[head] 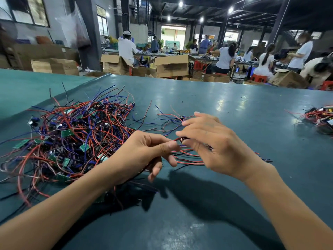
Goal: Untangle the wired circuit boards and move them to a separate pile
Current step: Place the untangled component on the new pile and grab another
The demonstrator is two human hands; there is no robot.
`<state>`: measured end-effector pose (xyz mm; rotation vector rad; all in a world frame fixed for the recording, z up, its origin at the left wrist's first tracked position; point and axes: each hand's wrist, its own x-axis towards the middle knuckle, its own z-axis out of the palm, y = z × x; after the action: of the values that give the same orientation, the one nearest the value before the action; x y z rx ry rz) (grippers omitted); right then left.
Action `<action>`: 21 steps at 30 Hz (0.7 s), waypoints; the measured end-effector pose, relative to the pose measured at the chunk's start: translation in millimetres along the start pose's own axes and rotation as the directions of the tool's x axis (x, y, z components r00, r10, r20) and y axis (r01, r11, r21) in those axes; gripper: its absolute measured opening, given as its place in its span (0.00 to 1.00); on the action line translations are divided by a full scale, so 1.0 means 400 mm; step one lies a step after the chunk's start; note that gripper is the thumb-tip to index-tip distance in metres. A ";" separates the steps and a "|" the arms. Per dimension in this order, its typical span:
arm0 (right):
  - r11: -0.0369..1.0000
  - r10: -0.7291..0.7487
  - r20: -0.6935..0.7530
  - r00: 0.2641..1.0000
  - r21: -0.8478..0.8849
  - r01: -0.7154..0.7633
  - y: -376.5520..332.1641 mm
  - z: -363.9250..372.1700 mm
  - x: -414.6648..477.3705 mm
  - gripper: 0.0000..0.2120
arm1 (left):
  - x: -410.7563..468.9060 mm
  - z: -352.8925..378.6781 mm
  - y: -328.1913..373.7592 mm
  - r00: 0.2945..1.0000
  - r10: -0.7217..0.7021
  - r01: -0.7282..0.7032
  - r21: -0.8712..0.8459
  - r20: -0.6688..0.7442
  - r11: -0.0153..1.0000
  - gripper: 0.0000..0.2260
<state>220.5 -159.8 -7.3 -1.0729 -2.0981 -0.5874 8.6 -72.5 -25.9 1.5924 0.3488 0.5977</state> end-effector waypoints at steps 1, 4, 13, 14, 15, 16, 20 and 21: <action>0.999 0.028 -0.005 1.000 0.019 -0.028 0.002 -0.006 0.000 0.08 | -0.001 -0.001 0.003 1.000 0.001 -0.001 0.004 0.008 1.000 0.12; 0.989 0.124 0.001 0.992 0.082 -0.124 0.014 -0.037 -0.004 0.07 | -0.003 -0.006 0.011 1.000 -0.013 0.013 0.035 0.003 0.999 0.12; 0.932 0.333 0.093 0.938 0.117 -0.343 0.046 -0.088 -0.024 0.07 | 0.011 -0.028 -0.001 0.966 -0.130 0.106 -0.119 -0.222 0.987 0.14; 0.927 0.351 0.103 0.931 0.103 -0.361 0.048 -0.094 -0.026 0.07 | 0.013 -0.030 -0.002 0.959 -0.142 0.110 -0.139 -0.244 0.984 0.13; 0.918 0.376 0.106 0.921 0.093 -0.386 0.052 -0.102 -0.029 0.07 | 0.015 -0.032 -0.003 0.953 -0.149 0.111 -0.155 -0.263 0.982 0.12; 0.906 0.405 0.105 0.908 0.083 -0.414 0.057 -0.110 -0.033 0.06 | 0.017 -0.034 -0.004 0.949 -0.153 0.110 -0.166 -0.277 0.980 0.11; 0.809 0.568 0.170 0.805 0.062 -0.584 0.083 -0.121 -0.055 0.07 | 0.018 -0.029 -0.011 0.943 -0.169 0.124 -0.168 -0.285 0.978 0.08; 0.782 0.594 0.204 0.778 0.079 -0.618 0.086 -0.122 -0.058 0.08 | 0.018 -0.025 -0.013 0.945 -0.175 0.137 -0.150 -0.278 0.979 0.09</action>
<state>276.8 -184.5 9.9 -1.6603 -1.7334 -0.0211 9.5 -59.8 -29.4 1.3391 0.6372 0.7178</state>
